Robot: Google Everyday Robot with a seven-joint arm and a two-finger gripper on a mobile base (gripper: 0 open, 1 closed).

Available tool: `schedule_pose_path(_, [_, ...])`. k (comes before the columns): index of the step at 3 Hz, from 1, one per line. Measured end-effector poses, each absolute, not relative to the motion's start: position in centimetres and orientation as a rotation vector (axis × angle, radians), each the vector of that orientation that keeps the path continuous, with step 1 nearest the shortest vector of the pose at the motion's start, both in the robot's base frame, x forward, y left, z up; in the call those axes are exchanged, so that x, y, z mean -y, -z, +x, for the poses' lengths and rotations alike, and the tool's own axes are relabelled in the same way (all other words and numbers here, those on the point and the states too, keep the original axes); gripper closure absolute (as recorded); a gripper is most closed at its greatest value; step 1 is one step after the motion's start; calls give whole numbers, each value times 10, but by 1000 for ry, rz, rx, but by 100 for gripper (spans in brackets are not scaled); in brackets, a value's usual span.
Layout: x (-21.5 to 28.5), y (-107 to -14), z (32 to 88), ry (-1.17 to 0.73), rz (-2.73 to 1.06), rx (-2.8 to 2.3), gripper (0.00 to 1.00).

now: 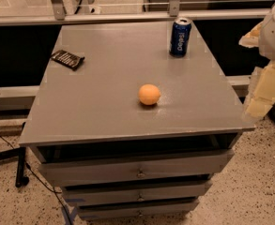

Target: Move rxbar chocolate near orange

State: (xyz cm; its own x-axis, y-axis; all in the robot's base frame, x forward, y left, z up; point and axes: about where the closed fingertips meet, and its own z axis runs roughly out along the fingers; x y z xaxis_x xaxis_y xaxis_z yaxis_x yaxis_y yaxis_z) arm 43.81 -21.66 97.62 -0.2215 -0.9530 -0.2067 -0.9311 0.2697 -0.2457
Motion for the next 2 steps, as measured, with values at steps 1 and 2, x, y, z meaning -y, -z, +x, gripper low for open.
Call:
schedule_pose_path(1, [217,-976,438,99,-1724,-2232,0])
schedule_pose_path(2, [212,-978,458,91,-1723,-2175,0])
